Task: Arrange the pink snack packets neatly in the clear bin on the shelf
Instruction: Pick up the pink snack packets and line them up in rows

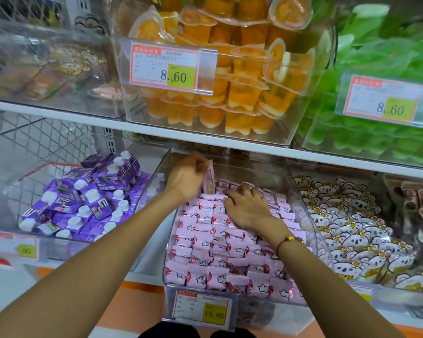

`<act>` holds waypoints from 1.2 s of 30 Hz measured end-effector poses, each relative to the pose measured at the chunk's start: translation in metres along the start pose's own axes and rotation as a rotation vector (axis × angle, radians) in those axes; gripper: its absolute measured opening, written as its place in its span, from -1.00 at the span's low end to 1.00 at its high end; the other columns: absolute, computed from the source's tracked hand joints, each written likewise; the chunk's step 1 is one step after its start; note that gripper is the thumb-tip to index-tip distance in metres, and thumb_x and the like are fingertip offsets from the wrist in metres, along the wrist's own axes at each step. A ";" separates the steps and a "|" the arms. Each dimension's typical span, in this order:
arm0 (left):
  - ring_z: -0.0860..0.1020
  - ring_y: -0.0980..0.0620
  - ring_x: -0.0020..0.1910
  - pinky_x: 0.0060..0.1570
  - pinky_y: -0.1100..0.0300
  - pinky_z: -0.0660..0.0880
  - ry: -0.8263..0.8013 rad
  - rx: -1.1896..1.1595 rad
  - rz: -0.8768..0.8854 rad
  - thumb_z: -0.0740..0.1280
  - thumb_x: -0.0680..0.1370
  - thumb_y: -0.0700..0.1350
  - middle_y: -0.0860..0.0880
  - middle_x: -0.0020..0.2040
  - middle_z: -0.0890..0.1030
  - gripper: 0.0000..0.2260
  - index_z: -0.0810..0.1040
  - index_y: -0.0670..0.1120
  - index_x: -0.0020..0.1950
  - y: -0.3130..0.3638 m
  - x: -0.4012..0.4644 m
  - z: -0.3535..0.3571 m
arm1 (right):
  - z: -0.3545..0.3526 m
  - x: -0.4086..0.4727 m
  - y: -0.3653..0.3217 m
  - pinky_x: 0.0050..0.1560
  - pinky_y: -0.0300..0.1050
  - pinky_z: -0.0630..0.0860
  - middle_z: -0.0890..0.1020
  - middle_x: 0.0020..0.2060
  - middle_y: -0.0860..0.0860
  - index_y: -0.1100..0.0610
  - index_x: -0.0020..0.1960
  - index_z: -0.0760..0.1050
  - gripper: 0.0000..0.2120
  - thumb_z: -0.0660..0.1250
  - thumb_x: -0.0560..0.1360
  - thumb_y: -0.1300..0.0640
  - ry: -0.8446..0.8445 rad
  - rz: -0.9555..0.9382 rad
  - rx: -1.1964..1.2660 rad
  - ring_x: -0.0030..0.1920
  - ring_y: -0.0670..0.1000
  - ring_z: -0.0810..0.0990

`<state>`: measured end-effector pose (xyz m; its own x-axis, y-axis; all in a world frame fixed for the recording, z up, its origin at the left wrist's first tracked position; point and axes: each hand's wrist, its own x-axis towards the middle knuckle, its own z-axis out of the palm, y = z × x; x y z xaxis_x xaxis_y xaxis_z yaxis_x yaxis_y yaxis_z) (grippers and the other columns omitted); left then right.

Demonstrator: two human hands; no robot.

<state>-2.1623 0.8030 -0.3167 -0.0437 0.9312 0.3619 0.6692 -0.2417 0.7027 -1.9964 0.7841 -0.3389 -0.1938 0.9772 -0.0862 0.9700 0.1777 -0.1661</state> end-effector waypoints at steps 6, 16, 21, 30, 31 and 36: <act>0.62 -0.09 -0.05 -0.05 0.00 0.59 0.287 -0.513 -0.242 0.23 0.61 -0.07 -0.17 0.02 0.63 -0.77 0.54 -0.21 0.10 0.010 -0.022 -0.027 | -0.024 -0.017 -0.010 -0.09 -0.18 0.52 0.57 0.01 -0.02 0.03 0.31 0.39 -0.55 0.25 0.51 -0.17 0.251 -0.079 0.498 -0.04 -0.04 0.59; 0.63 0.11 -0.05 -0.05 0.11 0.59 -0.029 -0.557 -0.159 0.27 0.58 -0.01 -0.02 0.06 0.60 -0.80 0.45 -0.03 0.17 0.019 -0.069 -0.052 | -0.038 -0.066 -0.028 -0.44 -0.32 0.48 0.71 -0.21 -0.03 0.04 0.02 0.61 -0.80 0.48 0.40 0.08 0.297 -0.131 1.302 -0.37 -0.04 0.65; 0.56 0.18 0.00 -0.04 0.24 0.52 -0.120 -0.265 0.103 0.36 0.50 0.04 0.08 0.07 0.59 -0.71 0.51 0.05 0.20 0.017 -0.081 -0.053 | -0.043 -0.070 -0.018 -0.36 -0.29 0.59 0.70 -0.26 0.09 0.14 0.05 0.56 -0.56 0.35 0.39 -0.20 -0.046 0.068 1.651 -0.34 -0.06 0.67; 0.57 0.14 -0.03 0.00 0.05 0.54 0.038 -0.276 0.010 0.38 0.49 0.05 0.12 0.02 0.62 -0.76 0.55 0.06 0.13 0.022 -0.091 -0.038 | -0.033 -0.070 -0.014 -0.14 -0.27 0.57 0.70 -0.10 0.04 0.14 0.03 0.54 -0.71 0.44 0.37 0.03 0.039 -0.072 1.556 -0.07 -0.04 0.68; 0.54 0.15 0.04 0.04 0.11 0.51 0.057 -0.262 0.016 0.37 0.49 0.04 0.11 0.10 0.58 -0.72 0.52 0.06 0.19 0.021 -0.092 -0.038 | -0.031 -0.068 -0.015 -0.11 -0.28 0.58 0.71 -0.11 0.05 0.14 0.01 0.54 -0.77 0.45 0.40 0.10 0.106 -0.051 1.542 -0.08 -0.04 0.68; 0.45 0.14 0.15 0.11 0.14 0.42 0.145 -0.148 -0.045 0.37 0.52 -0.04 0.09 0.20 0.42 -0.60 0.39 0.04 0.34 0.006 -0.106 -0.044 | -0.032 -0.035 -0.010 0.10 -0.08 0.55 0.66 -0.08 0.07 0.18 0.02 0.52 -0.81 0.43 0.45 0.16 0.467 0.216 1.383 -0.05 0.00 0.64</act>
<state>-2.1869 0.6910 -0.3238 -0.1845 0.8955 0.4051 0.5481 -0.2484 0.7987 -1.9948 0.7521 -0.3024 0.2567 0.9656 0.0420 0.0128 0.0400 -0.9991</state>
